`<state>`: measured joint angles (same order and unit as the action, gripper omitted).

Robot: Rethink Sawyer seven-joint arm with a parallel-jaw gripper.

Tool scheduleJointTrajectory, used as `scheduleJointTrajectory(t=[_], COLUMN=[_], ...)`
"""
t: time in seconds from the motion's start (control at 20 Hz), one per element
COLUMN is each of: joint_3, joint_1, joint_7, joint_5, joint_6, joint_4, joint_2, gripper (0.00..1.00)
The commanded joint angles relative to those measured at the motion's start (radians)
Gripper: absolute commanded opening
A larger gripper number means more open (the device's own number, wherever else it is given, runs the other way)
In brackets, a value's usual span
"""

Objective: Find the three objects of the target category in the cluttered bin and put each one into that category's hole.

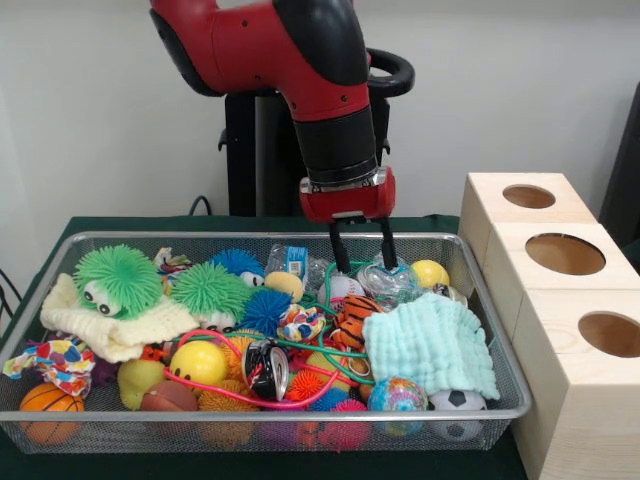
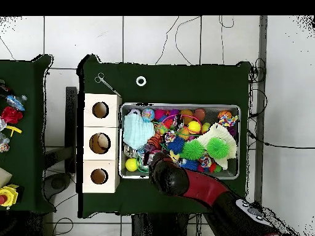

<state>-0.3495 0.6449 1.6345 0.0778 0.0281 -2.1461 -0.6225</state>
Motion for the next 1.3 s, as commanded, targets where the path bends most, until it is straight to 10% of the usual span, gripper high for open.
scheduleJointTrajectory(t=[0.05, 0.8, 1.3], joint_3=[-0.170, -0.202, -0.077], joint_1=[0.057, 0.079, -0.034], joint_7=[0.241, 0.295, 0.268], joint_5=[-0.029, -0.127, -0.277], joint_6=[-0.078, 0.015, 0.156], joint_4=[-0.045, -0.095, -0.110], joint_2=[0.095, 0.103, 0.046], gripper=[1.00, 1.00, 1.00])
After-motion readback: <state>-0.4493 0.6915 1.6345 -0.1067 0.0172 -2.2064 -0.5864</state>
